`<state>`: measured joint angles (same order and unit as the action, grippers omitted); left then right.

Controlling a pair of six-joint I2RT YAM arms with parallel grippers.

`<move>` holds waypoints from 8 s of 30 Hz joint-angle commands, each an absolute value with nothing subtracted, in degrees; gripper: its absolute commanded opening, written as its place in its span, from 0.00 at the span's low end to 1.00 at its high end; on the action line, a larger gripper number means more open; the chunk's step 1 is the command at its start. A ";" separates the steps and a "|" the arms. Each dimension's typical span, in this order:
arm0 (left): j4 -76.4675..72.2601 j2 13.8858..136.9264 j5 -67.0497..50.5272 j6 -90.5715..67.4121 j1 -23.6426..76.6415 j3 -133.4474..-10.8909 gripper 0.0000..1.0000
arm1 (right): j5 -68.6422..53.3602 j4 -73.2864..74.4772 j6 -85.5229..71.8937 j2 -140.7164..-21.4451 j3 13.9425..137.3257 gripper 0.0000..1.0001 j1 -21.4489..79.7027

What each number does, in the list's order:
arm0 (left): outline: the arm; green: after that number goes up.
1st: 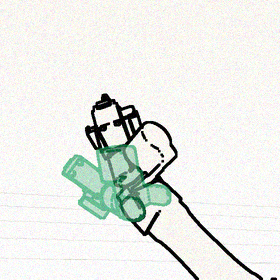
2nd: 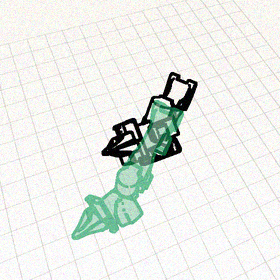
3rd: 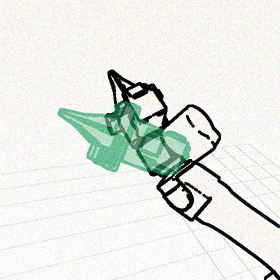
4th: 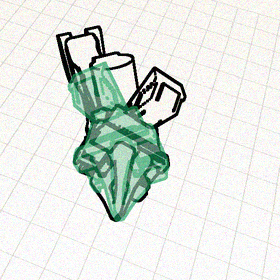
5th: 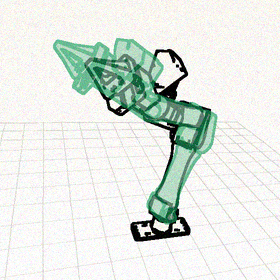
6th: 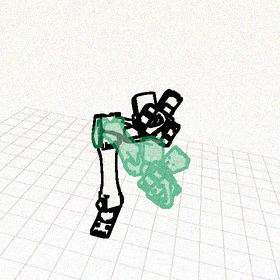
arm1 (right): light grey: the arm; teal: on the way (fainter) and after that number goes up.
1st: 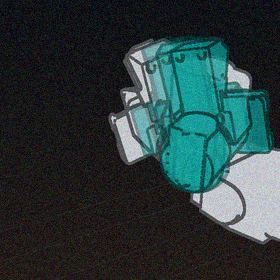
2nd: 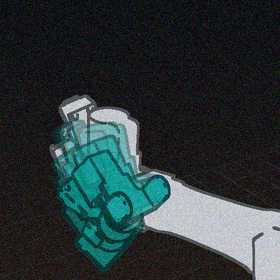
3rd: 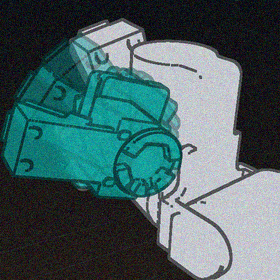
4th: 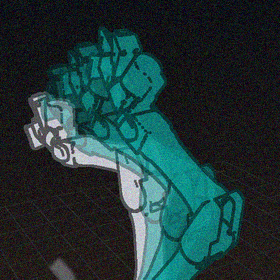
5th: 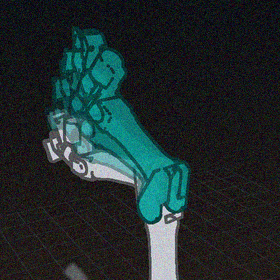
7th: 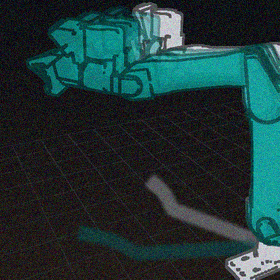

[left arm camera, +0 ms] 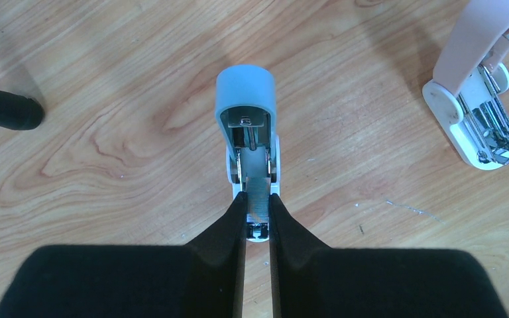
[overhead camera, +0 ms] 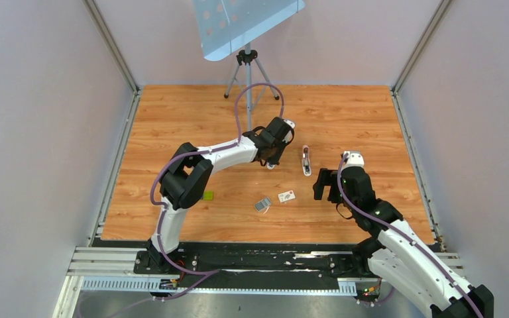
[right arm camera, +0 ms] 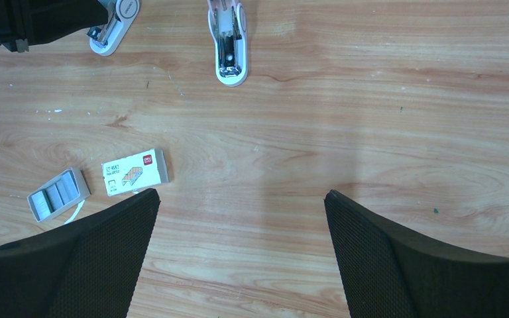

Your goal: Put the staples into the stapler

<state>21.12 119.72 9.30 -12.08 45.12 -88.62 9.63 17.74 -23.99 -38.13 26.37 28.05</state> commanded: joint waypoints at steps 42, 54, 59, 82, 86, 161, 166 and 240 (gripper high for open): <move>19.73 117.30 10.60 -9.85 45.35 -88.40 0.15 | 8.61 17.73 -24.96 -37.88 24.17 1.00 27.22; 19.19 117.69 9.35 -9.31 45.33 -87.75 0.17 | 8.70 17.50 -24.81 -38.24 24.05 1.00 27.20; 19.08 118.12 9.32 -9.39 45.36 -87.63 0.17 | 8.66 17.49 -24.86 -38.19 23.93 1.00 27.24; 19.20 118.48 9.01 -9.64 45.35 -86.48 0.17 | 8.35 16.53 -24.48 -39.20 24.53 1.00 27.23; 19.18 118.74 8.91 -9.31 45.35 -86.41 0.19 | 8.26 16.52 -24.46 -39.11 24.55 1.00 27.24; 16.57 117.33 11.17 -1.40 45.62 -82.48 0.22 | 8.50 16.44 -24.74 -38.57 23.88 1.00 27.23; 16.92 116.98 10.74 -1.58 45.62 -82.36 0.24 | 8.49 16.35 -24.45 -38.76 24.23 1.00 27.24; 2.38 115.67 10.37 -10.79 43.51 -75.10 0.36 | 8.83 16.48 -24.15 -38.66 26.17 1.00 27.23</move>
